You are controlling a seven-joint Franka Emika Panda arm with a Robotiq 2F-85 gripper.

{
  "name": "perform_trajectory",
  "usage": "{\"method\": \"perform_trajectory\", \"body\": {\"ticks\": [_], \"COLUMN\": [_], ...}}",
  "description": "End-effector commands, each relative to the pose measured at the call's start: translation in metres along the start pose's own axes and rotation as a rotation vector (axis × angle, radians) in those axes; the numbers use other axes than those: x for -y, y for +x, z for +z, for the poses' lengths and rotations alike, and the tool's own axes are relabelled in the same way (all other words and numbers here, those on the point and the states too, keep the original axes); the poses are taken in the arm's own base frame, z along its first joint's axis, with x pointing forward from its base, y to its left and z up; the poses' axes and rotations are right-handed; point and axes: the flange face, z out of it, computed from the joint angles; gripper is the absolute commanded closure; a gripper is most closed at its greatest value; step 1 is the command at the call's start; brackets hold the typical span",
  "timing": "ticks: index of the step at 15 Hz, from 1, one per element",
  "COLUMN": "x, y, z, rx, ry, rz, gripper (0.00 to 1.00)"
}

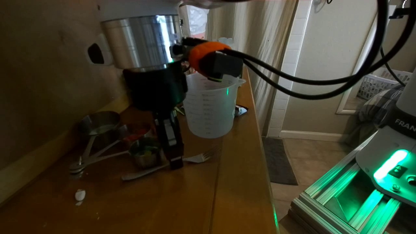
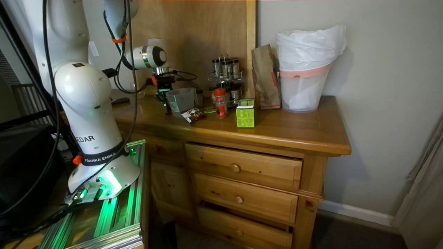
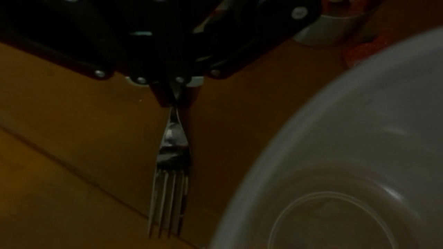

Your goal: Pick up the fork, then put it in the jug

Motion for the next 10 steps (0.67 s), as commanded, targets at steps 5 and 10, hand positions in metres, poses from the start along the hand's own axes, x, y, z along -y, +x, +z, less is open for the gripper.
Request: {"method": "perform_trajectory", "body": {"ticks": [5,10], "x": [0.032,0.048], "y": [0.007,-0.001], "z": [-0.038,-0.105], "rx": [-0.061,-0.236], "ry": [0.103,-0.022], "rz": [-0.035,0.087], "gripper": [0.98,0.98]}}
